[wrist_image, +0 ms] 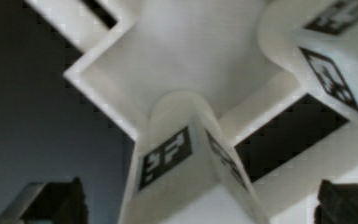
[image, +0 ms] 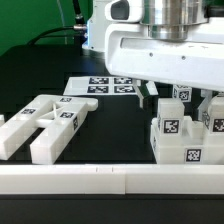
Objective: Assemble chair
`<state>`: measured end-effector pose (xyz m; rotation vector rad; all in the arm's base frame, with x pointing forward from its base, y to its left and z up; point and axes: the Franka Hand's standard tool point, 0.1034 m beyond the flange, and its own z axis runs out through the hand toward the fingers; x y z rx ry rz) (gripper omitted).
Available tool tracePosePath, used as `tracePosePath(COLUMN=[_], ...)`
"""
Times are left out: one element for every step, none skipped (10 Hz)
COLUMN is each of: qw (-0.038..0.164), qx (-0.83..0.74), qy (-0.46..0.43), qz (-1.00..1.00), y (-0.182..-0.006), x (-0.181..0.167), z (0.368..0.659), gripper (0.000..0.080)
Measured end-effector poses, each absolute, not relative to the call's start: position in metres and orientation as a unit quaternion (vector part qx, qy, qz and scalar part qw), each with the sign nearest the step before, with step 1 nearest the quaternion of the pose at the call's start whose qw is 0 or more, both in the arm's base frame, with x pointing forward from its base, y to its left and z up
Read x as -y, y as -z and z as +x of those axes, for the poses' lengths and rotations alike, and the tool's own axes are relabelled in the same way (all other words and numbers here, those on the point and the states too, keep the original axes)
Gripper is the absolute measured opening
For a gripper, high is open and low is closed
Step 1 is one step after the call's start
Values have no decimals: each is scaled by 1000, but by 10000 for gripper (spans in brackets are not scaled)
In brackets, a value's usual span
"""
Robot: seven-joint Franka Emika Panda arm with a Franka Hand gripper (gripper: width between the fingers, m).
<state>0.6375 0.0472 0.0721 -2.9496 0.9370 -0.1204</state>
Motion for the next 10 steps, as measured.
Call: tracePosePath(qw=[17,14,7,4,2,-2,-4,-6,-11,-13], qx=[-260,-236,-189,-153,-128,-86,-56,-23,16,30], qy=[40,41,42,43,44,44,43,43,42,43], qz=[-965,-971,-981,-987,-991,-995,-998,-999,-999,-999], y=[-72,-72,-72,-72,-72,-72,-71,-71,-71,-71], x=[-49,-50,-51,-51,-50,-49,-47,-45,-44,-44], z=[638,638,637,638,638,637,637,636,636,637], gripper=[649,649,649,649,649,649,649,649,649,649])
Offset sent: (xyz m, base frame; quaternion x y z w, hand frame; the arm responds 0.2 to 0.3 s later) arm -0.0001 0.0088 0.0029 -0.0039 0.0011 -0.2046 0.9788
